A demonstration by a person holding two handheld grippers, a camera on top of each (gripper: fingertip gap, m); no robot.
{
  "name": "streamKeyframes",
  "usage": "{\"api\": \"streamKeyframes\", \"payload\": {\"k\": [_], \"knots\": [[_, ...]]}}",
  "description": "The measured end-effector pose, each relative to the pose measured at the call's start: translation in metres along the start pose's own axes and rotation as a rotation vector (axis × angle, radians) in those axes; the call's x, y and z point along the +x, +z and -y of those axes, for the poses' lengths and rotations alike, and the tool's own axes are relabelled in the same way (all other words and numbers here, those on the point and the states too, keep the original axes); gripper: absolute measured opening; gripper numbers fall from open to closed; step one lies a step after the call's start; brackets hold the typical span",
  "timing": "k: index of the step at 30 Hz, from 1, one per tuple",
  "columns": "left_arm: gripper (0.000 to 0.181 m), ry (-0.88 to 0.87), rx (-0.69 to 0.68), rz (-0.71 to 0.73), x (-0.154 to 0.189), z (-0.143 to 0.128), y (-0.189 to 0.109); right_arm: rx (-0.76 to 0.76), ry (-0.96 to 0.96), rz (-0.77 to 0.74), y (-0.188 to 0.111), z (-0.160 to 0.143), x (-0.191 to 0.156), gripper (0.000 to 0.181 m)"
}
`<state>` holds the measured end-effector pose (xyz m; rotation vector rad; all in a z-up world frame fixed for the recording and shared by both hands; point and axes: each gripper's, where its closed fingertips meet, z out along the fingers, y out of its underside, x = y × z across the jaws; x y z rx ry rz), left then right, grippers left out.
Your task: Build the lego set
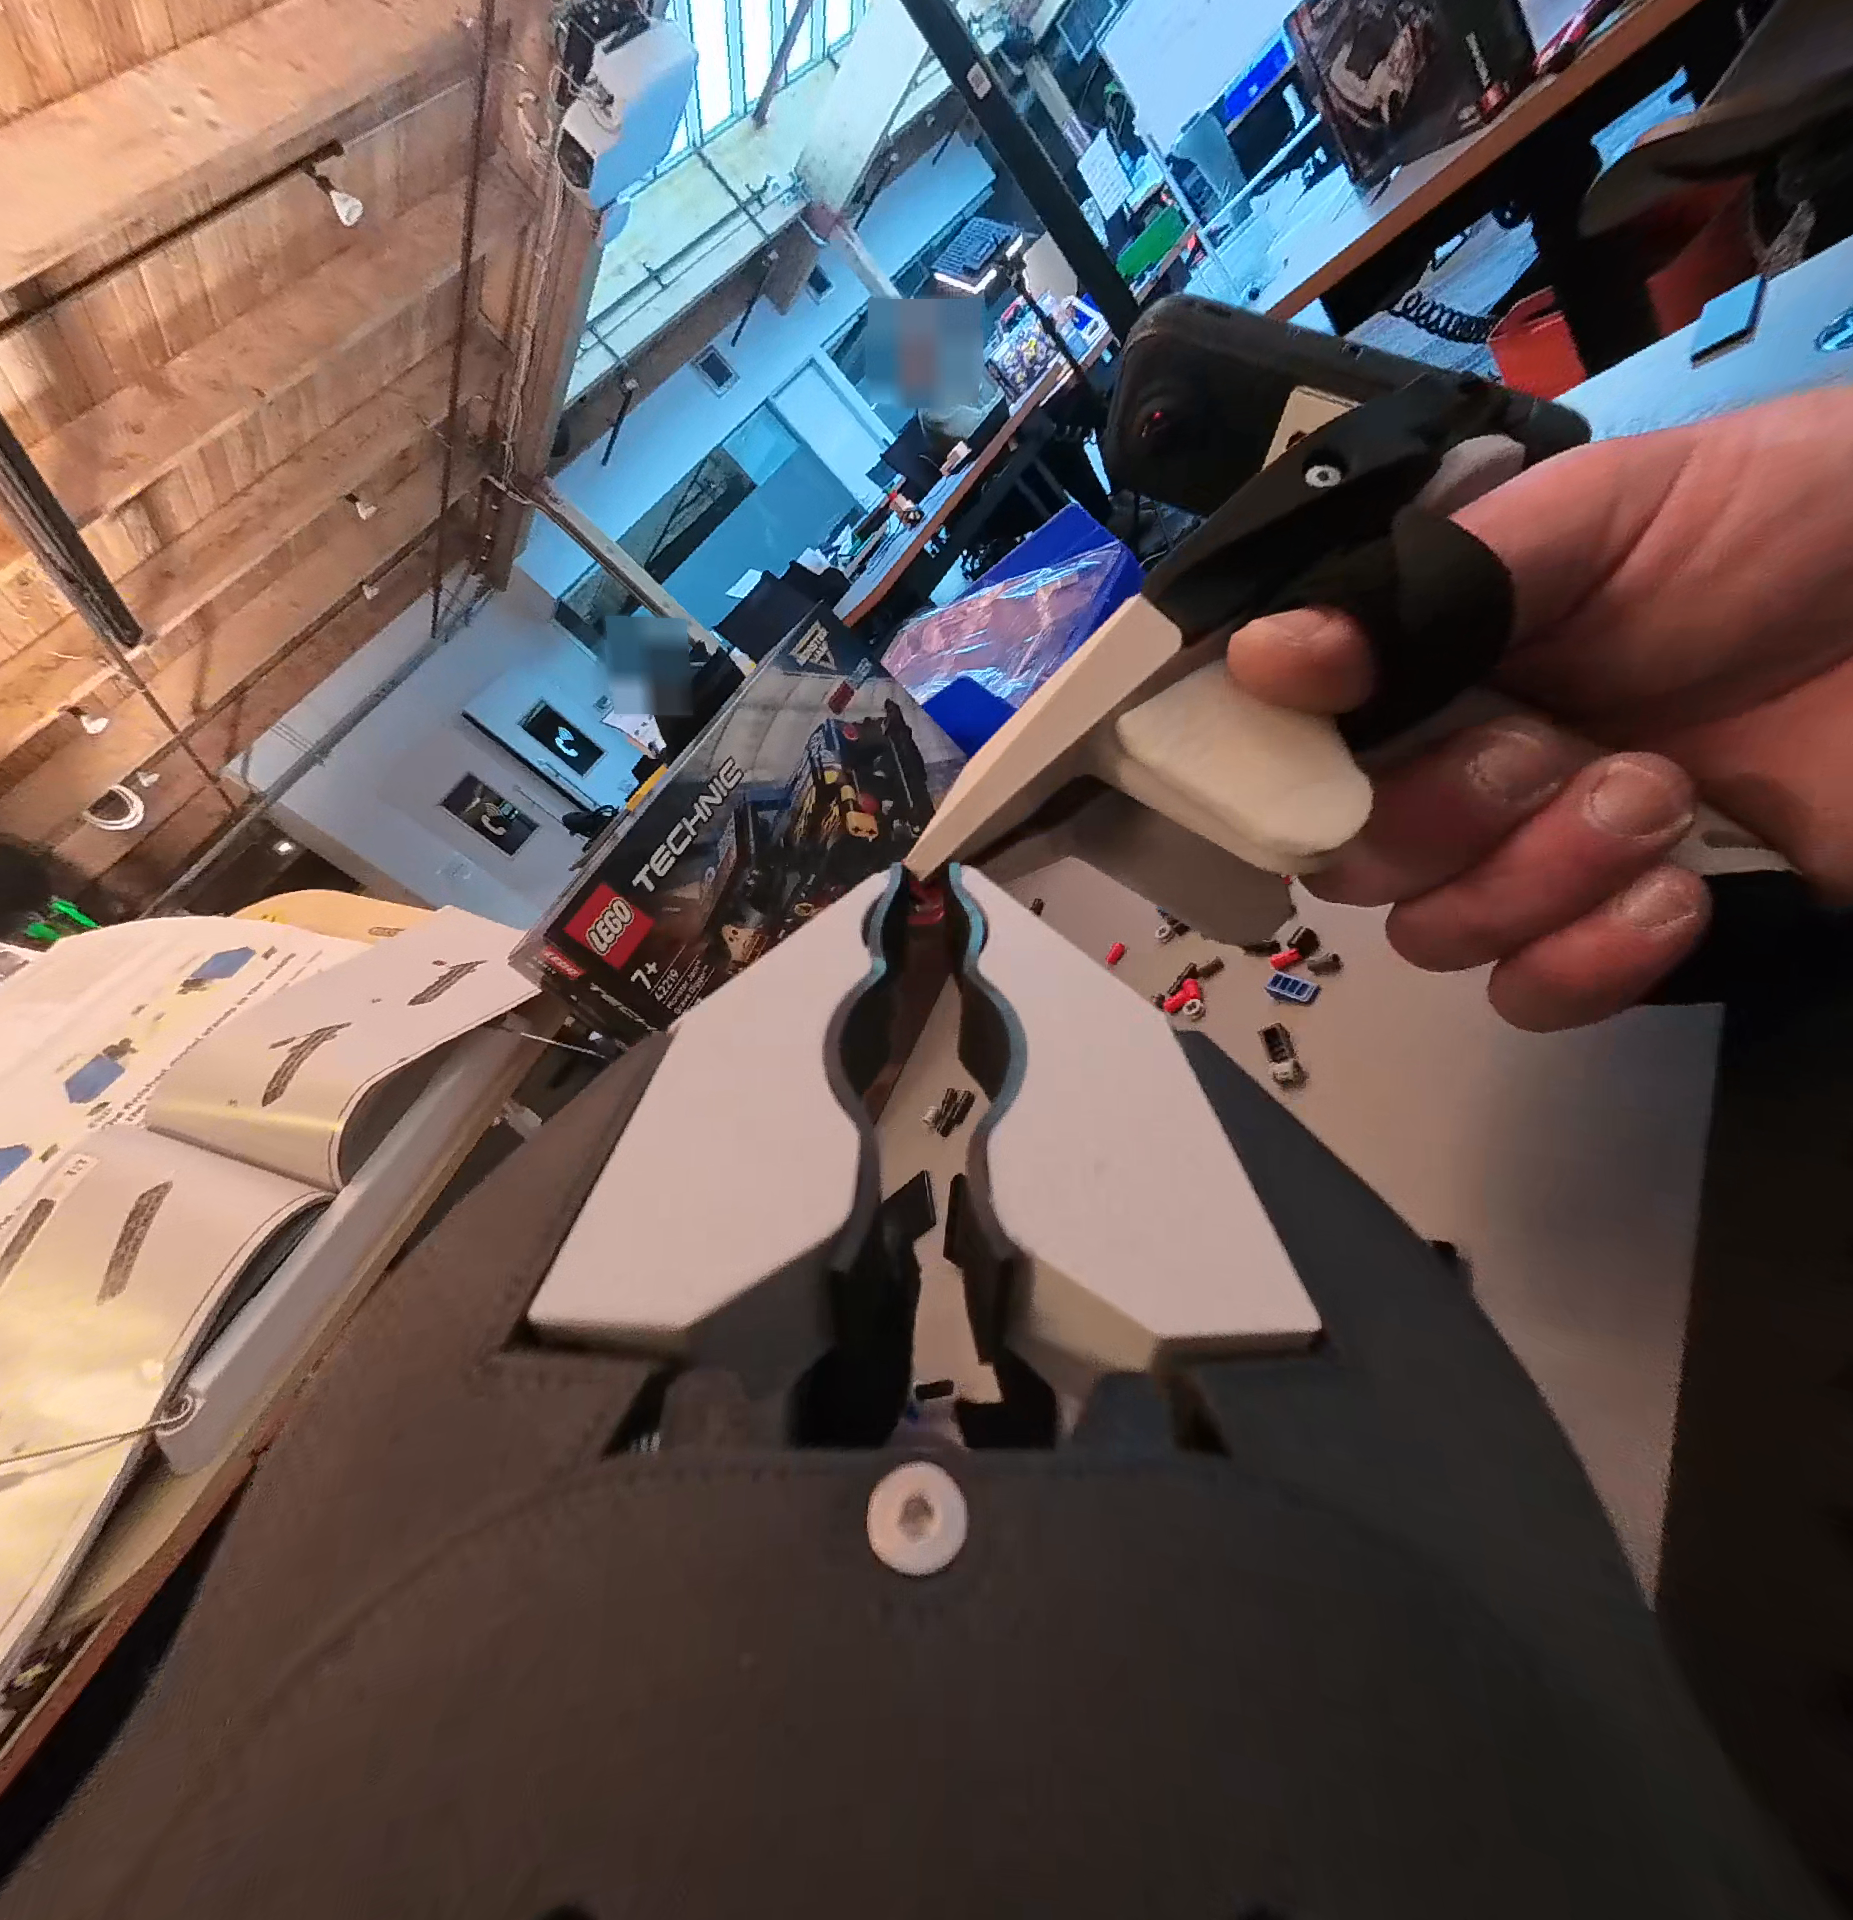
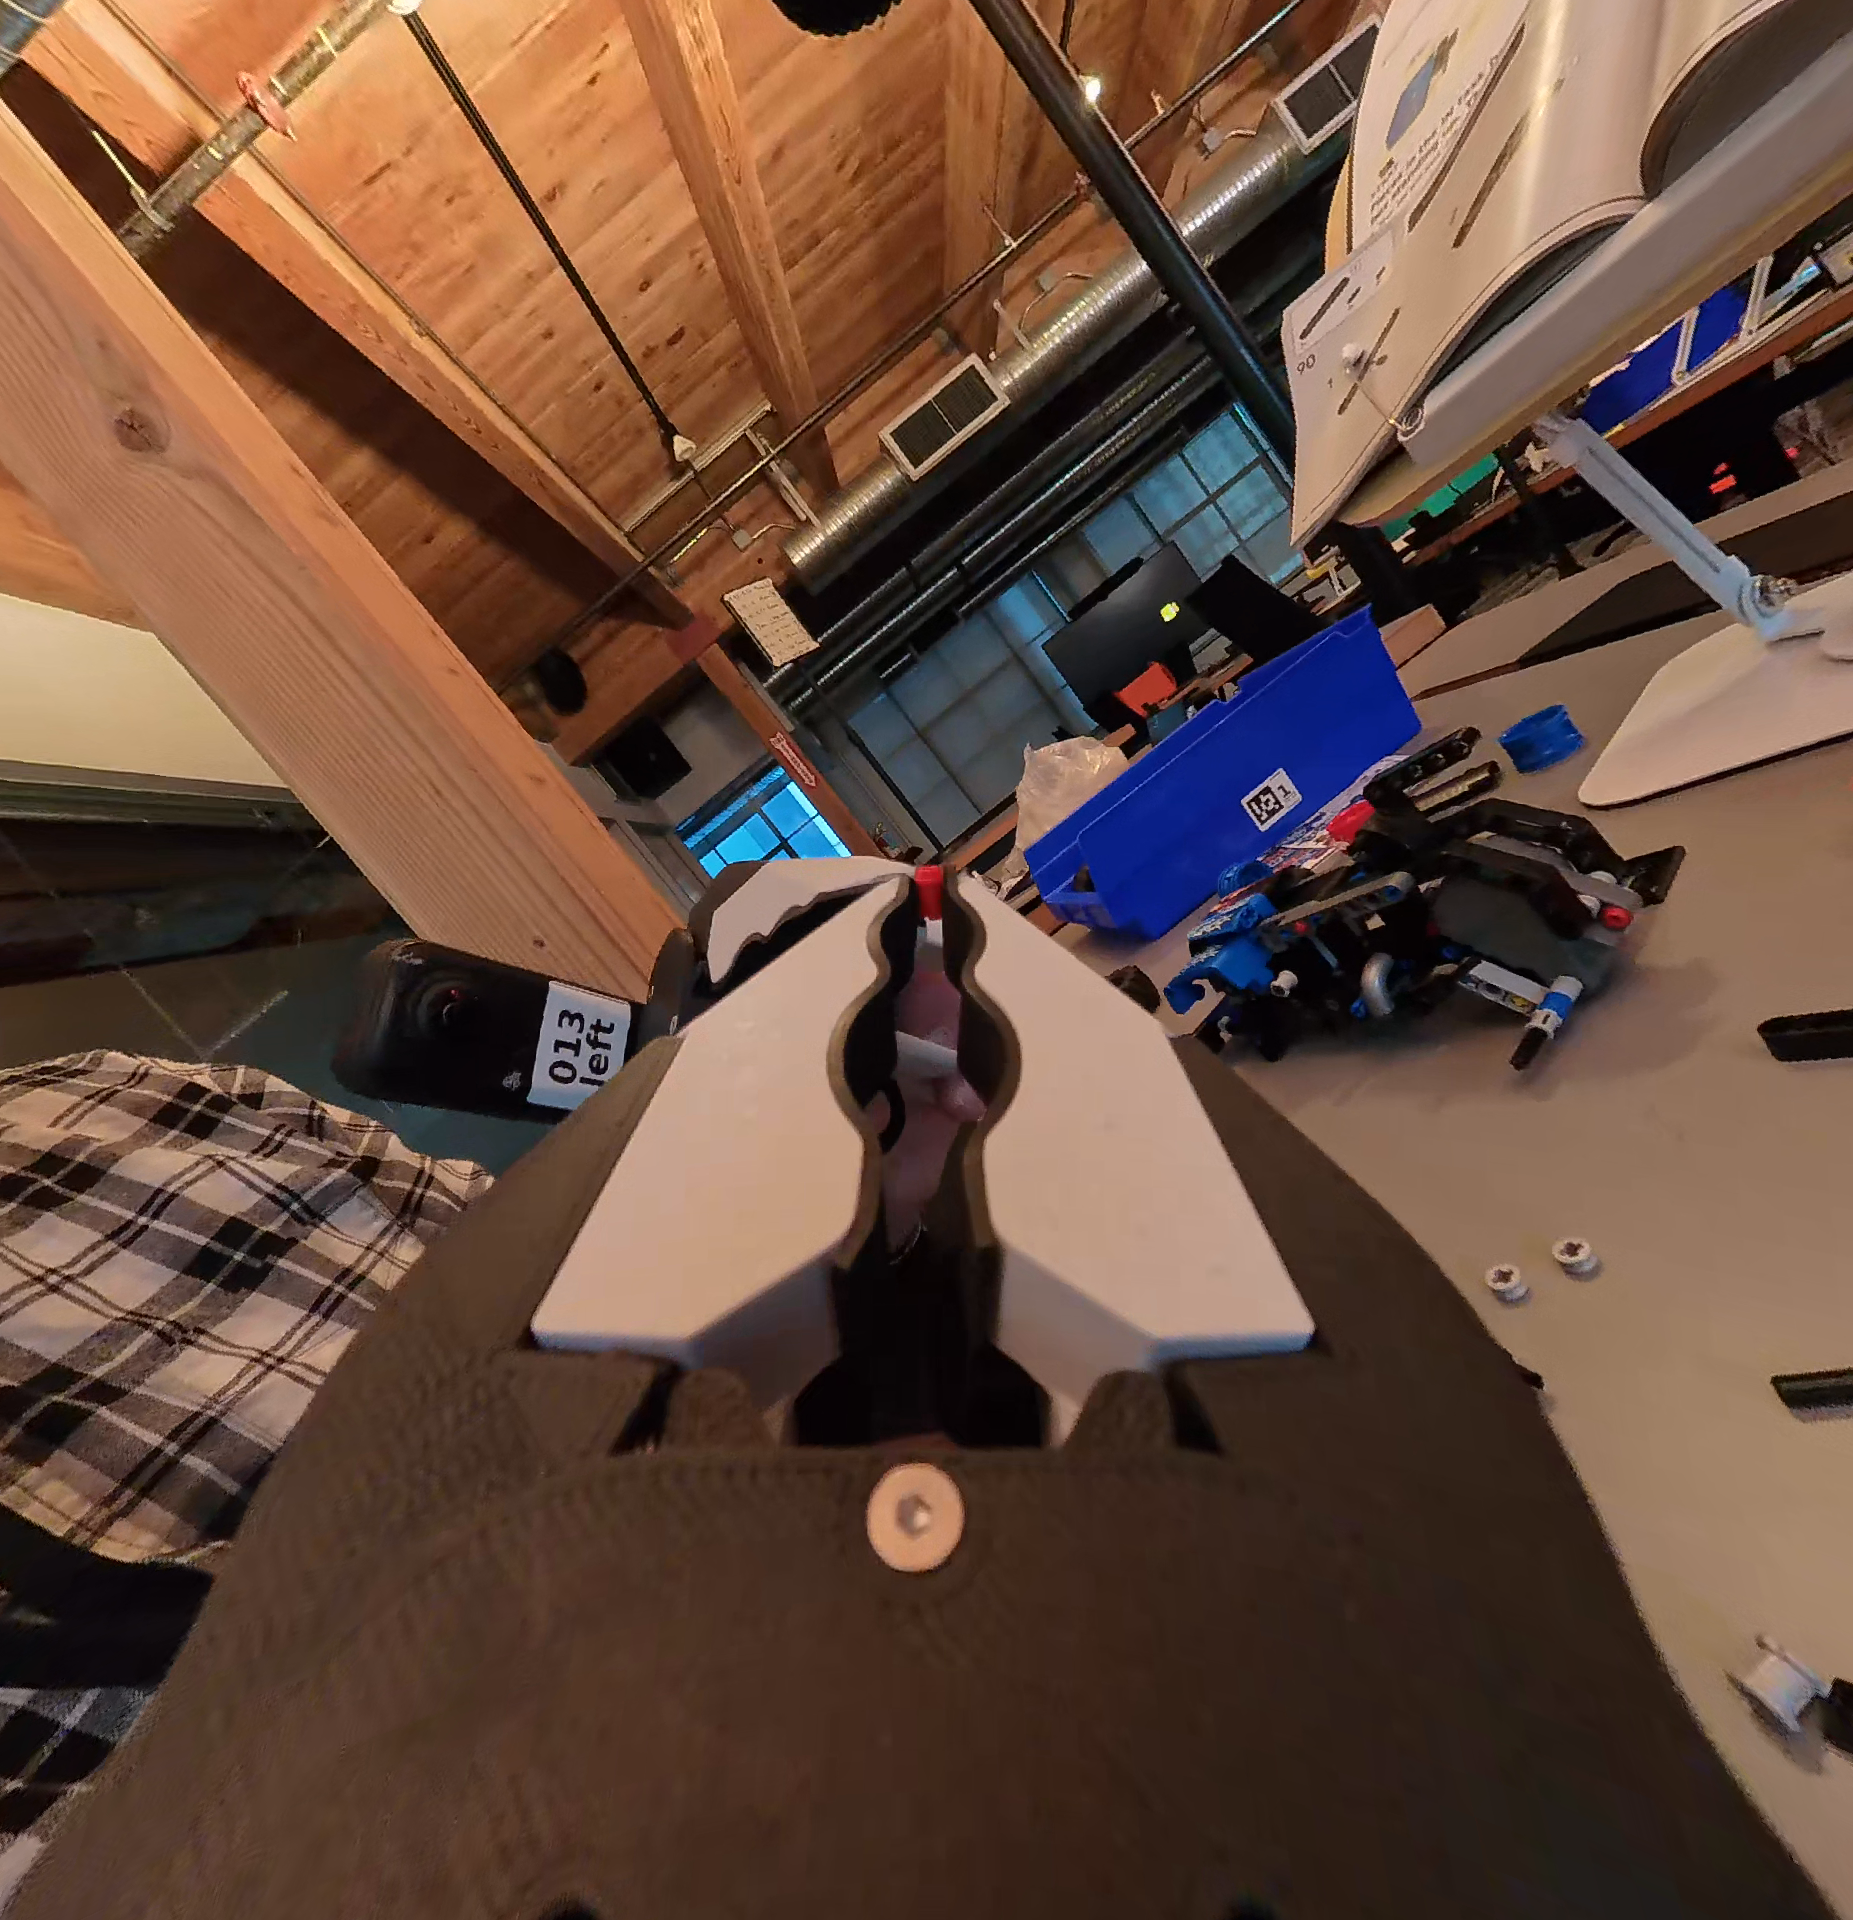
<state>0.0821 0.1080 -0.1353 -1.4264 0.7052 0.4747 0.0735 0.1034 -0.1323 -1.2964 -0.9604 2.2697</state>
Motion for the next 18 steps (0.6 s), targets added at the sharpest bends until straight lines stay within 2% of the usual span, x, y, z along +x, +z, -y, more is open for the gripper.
{"api": "streamKeyframes", "payload": {"k": [5, 13, 15, 17, 18], "knots": [[0.000, 0.036, 0.015, -0.039, 0.003, -0.001, -0.002, -0.027, -0.024, -0.004, -0.002, -0.003, -0.001, 0.003], [0.000, 0.141, 0.028, -0.319, 0.018, -0.012, -0.020, -0.256, -0.125, -0.040, -0.004, -0.027, -0.002, 0.002], [0.000, 0.149, 0.001, -0.302, 0.011, -0.018, -0.018, -0.252, -0.156, -0.075, -0.004, -0.024, 0.000, 0.002], [0.000, 0.106, 0.038, -0.264, 0.004, -0.012, -0.020, -0.234, -0.145, -0.070, -0.003, -0.022, -0.002, 0.002], [0.007, 0.106, 0.044, -0.240, 0.002, -0.010, -0.019, -0.214, -0.120, -0.064, -0.002, -0.021, -0.003, 0.002]]}}
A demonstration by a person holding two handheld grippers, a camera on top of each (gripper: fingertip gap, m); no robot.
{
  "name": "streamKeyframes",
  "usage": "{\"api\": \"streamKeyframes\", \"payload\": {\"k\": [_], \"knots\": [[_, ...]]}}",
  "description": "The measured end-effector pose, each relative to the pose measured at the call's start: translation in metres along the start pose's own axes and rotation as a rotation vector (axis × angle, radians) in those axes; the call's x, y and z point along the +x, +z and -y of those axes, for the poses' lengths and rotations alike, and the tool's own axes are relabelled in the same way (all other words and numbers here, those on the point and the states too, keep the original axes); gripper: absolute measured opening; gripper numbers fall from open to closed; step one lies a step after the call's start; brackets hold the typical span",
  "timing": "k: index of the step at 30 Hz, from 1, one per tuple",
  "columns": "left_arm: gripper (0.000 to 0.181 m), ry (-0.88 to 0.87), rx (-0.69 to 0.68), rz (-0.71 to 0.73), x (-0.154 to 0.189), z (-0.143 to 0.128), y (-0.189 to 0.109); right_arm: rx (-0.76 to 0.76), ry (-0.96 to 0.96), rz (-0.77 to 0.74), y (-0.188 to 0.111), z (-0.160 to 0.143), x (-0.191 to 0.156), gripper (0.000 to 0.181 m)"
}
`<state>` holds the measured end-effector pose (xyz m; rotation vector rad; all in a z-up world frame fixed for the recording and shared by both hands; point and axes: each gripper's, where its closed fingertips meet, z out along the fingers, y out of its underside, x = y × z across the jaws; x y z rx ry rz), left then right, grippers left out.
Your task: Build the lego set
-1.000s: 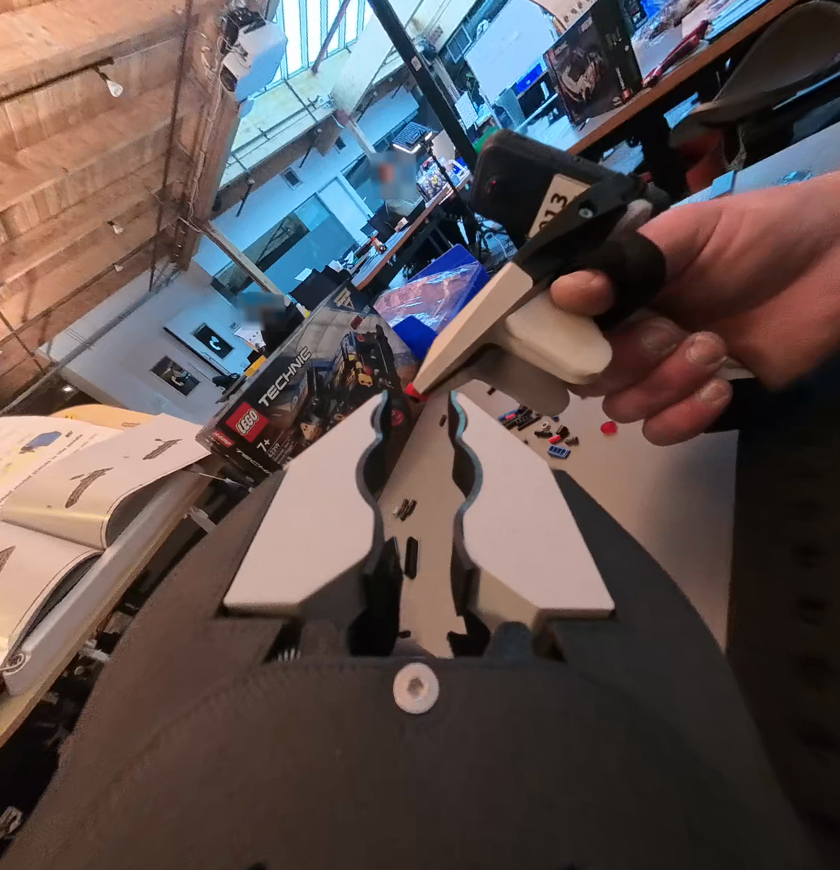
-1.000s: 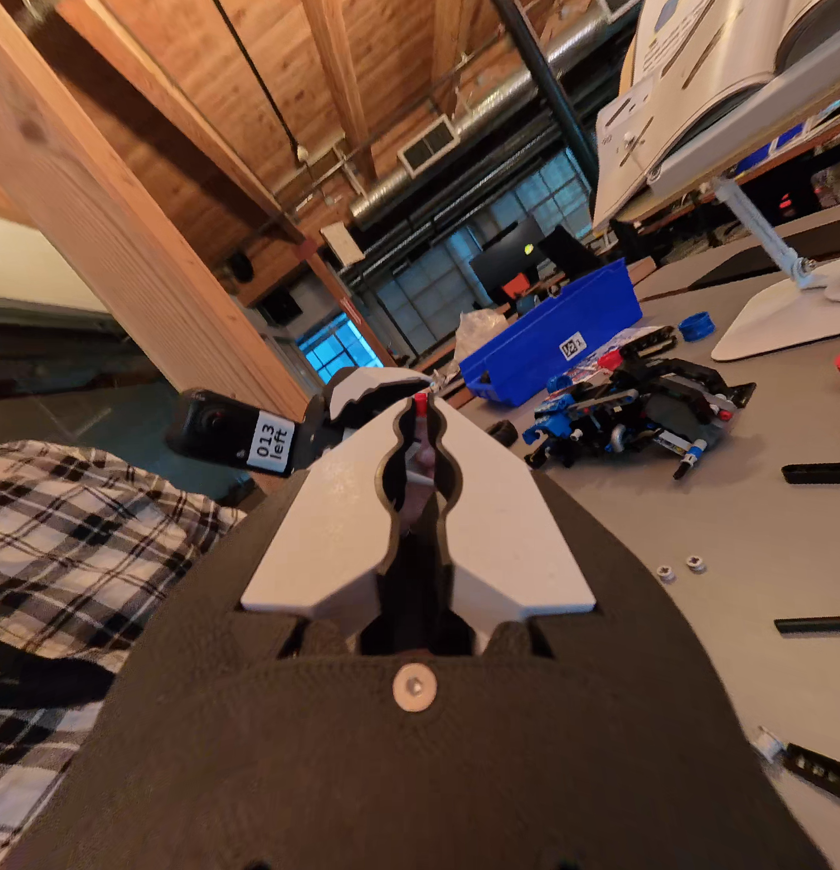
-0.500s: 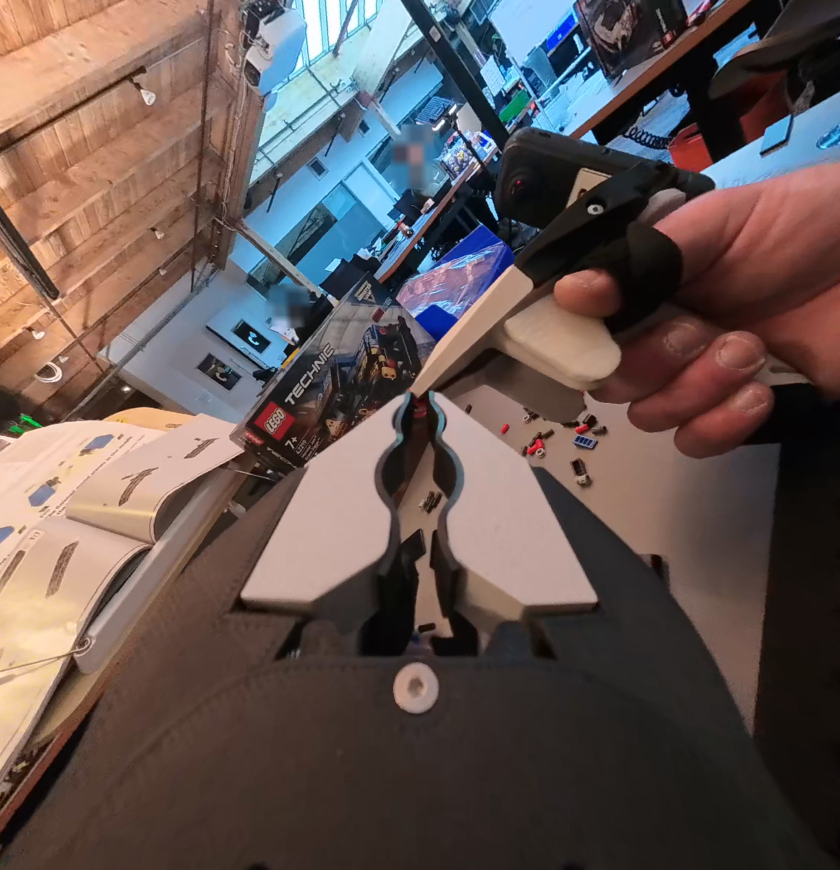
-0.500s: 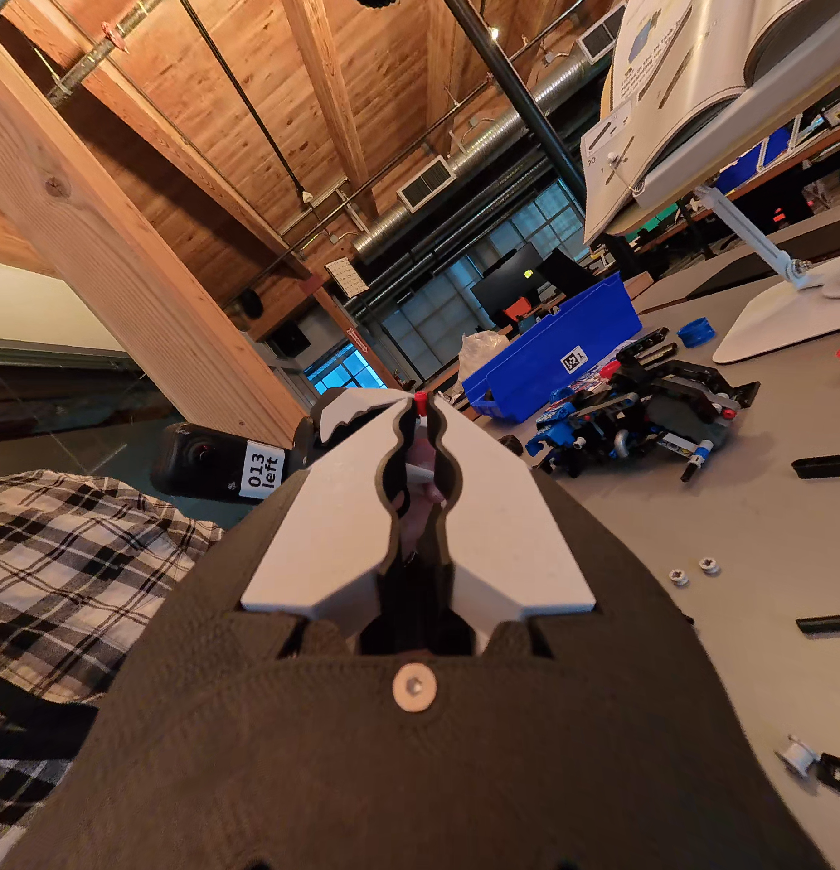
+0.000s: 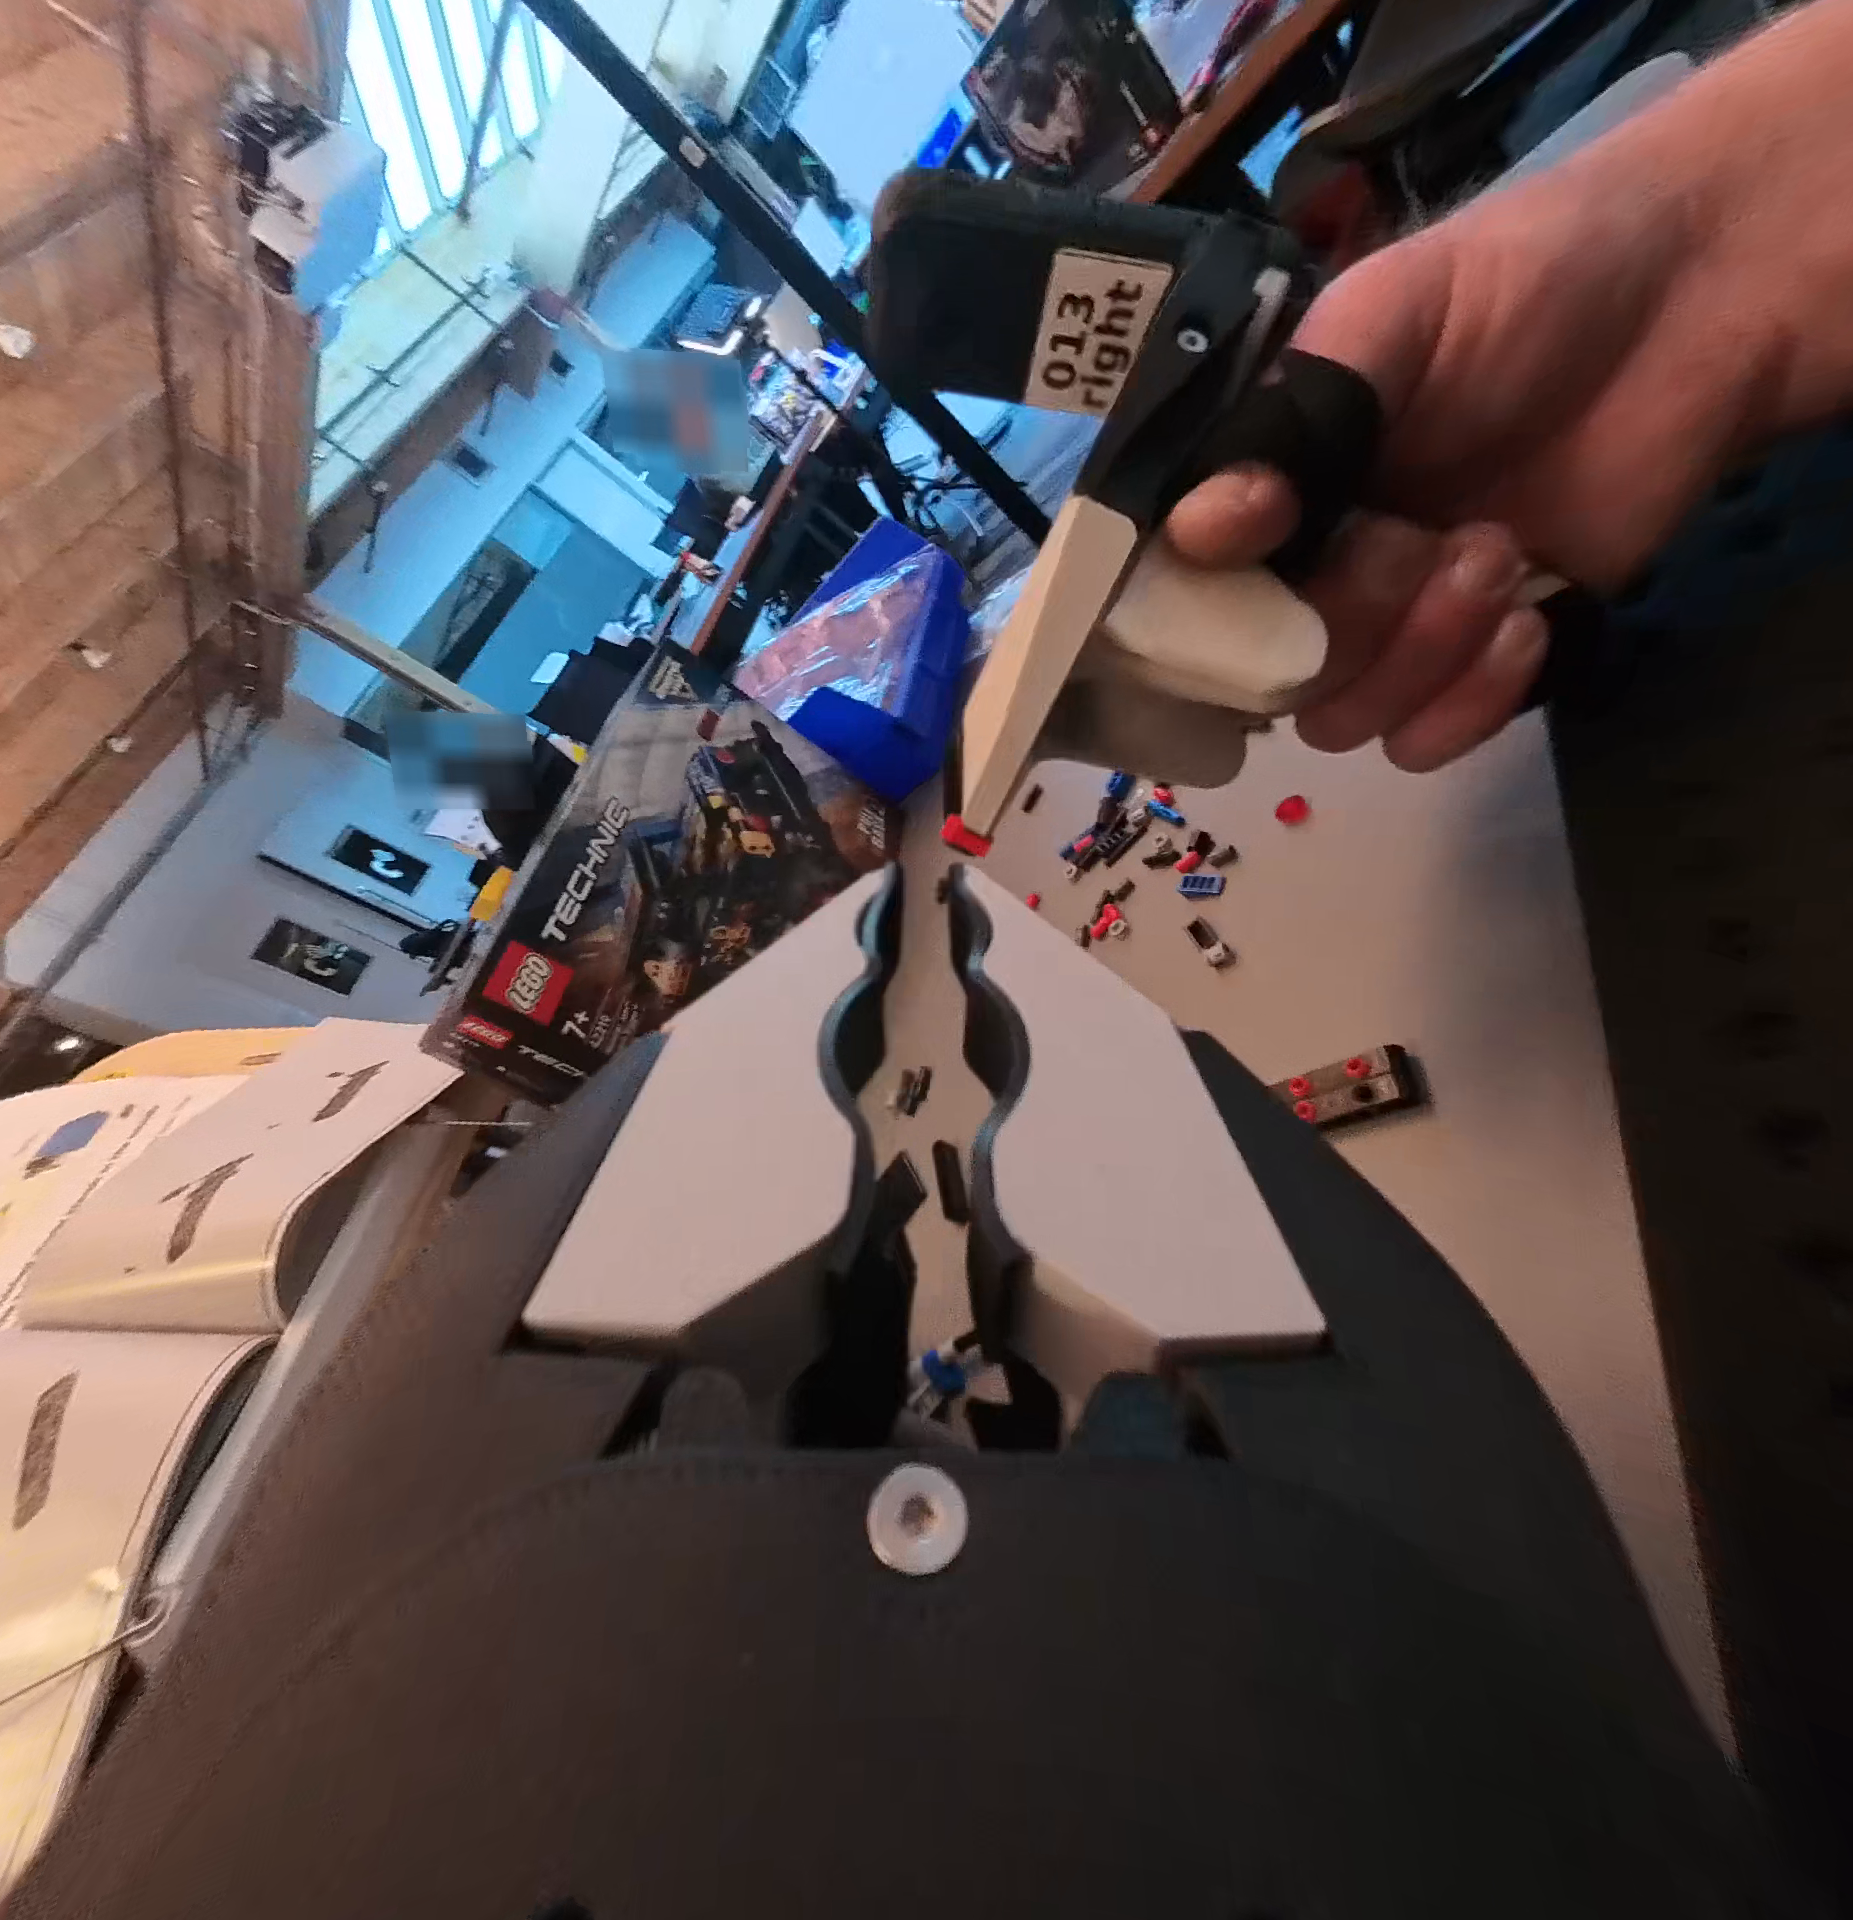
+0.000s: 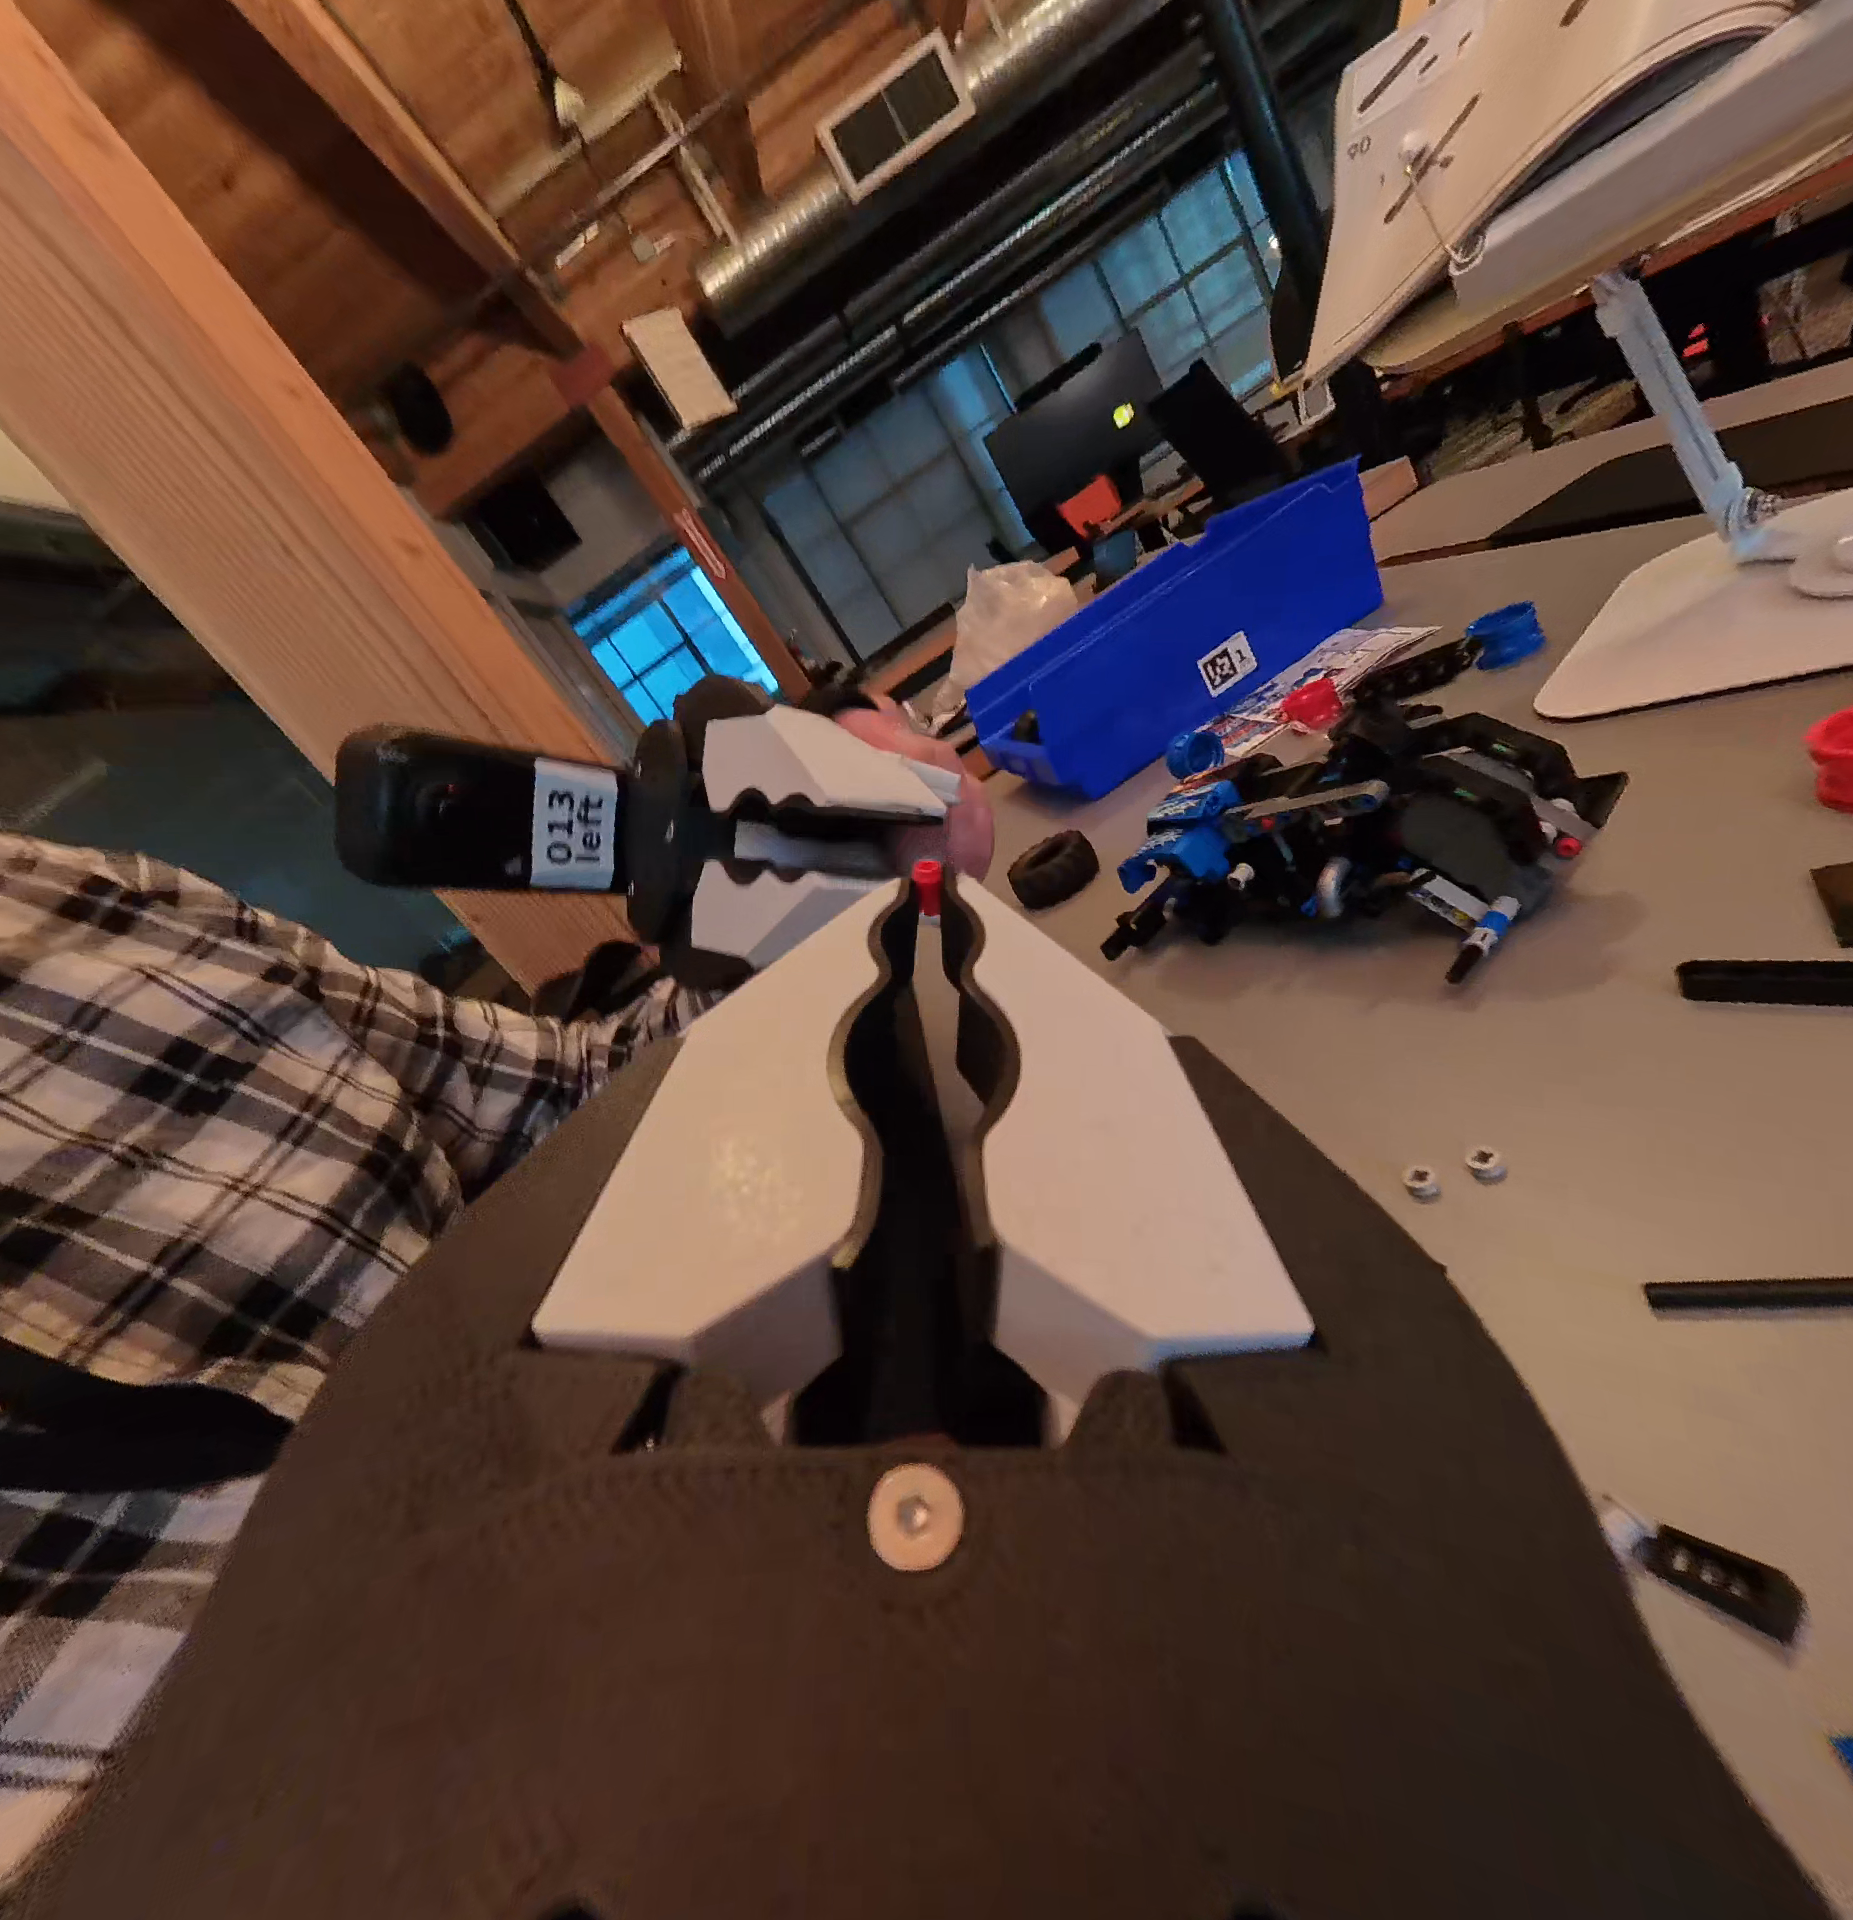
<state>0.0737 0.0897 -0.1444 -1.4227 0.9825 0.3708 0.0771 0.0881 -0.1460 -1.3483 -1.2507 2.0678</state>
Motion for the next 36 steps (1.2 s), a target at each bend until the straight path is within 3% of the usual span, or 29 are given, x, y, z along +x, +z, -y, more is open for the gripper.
{"api": "streamKeyframes", "payload": {"k": [3, 6, 10, 17, 22, 32, 36], "knots": [[0.013, 0.015, -0.010, 0.022, 0.007, 0.002, 0.005, 0.057, 0.063, 0.010, 0.003, 0.002, 0.003, 0.002], [0.007, 0.034, -0.030, 0.115, 0.000, 0.002, 0.007, 0.121, 0.115, 0.038, 0.005, 0.006, 0.002, 0.002], [0.006, 0.009, -0.014, 0.116, -0.002, 0.004, 0.004, 0.164, 0.154, 0.063, 0.007, 0.008, -0.001, 0.002], [0.003, 0.056, 0.016, -0.016, 0.009, 0.003, -0.001, 0.028, 0.052, 0.028, 0.005, -0.004, -0.005, 0.003], [0.002, -0.007, 0.061, -0.100, 0.014, 0.005, -0.005, -0.069, -0.038, 0.016, 0.004, -0.010, -0.008, 0.003], [0.002, -0.029, 0.092, -0.165, 0.023, 0.006, -0.006, -0.092, -0.027, 0.062, 0.002, -0.014, -0.012, 0.004], [0.002, -0.038, 0.075, -0.187, 0.026, 0.003, -0.004, -0.142, -0.093, 0.016, 0.000, -0.017, -0.008, 0.003]]}}
